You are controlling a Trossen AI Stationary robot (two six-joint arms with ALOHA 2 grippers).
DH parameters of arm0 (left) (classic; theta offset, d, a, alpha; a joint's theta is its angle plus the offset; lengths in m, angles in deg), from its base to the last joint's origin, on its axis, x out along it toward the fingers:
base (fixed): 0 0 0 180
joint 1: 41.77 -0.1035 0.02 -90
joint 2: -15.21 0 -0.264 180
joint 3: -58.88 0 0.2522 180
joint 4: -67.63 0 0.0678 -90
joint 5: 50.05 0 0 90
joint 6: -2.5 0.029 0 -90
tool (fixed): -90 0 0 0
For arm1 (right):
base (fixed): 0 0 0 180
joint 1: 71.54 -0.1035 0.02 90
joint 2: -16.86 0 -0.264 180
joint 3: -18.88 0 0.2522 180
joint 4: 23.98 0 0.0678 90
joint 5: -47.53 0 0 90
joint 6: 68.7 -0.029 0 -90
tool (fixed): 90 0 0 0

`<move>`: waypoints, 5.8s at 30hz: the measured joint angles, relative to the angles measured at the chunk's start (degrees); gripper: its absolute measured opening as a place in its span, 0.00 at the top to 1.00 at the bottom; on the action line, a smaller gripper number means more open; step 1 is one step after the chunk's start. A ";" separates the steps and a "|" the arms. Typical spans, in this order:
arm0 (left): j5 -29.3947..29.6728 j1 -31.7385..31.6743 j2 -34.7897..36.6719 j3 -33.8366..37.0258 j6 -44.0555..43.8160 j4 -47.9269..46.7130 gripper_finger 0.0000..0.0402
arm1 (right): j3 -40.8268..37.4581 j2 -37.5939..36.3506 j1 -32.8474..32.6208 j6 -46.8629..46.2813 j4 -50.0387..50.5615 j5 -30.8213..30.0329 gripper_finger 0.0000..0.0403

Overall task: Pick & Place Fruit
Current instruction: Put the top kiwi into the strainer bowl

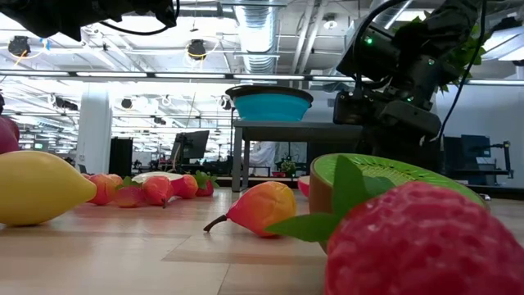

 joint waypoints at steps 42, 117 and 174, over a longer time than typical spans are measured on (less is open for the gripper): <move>0.00 0.00 0.00 0.00 0.00 -0.02 0.99 | 9.18 0.25 0.85 -3.13 14.78 0.57 0.29; 0.00 0.00 0.00 0.00 -1.27 -0.79 0.99 | 14.51 0.04 -6.10 -4.07 39.47 -0.75 0.29; 0.00 0.00 0.00 0.00 -1.27 -0.91 0.99 | 5.99 0.00 -2.34 -1.57 26.06 -2.89 0.29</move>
